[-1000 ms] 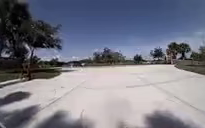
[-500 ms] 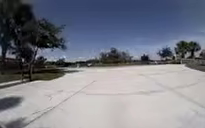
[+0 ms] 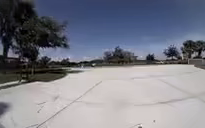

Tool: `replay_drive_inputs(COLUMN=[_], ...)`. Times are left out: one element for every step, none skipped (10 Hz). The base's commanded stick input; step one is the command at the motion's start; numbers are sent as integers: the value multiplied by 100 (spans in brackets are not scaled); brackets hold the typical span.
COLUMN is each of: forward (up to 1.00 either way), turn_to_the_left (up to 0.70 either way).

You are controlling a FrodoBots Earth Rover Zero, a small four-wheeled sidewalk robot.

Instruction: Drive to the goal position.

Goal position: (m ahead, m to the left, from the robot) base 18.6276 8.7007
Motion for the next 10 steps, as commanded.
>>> replay_drive_inputs(forward=[85,85,85,85,85,85,85,85,85,85], turn_to_the_left=[0,0,2,34,34,34,34,5,0,0])
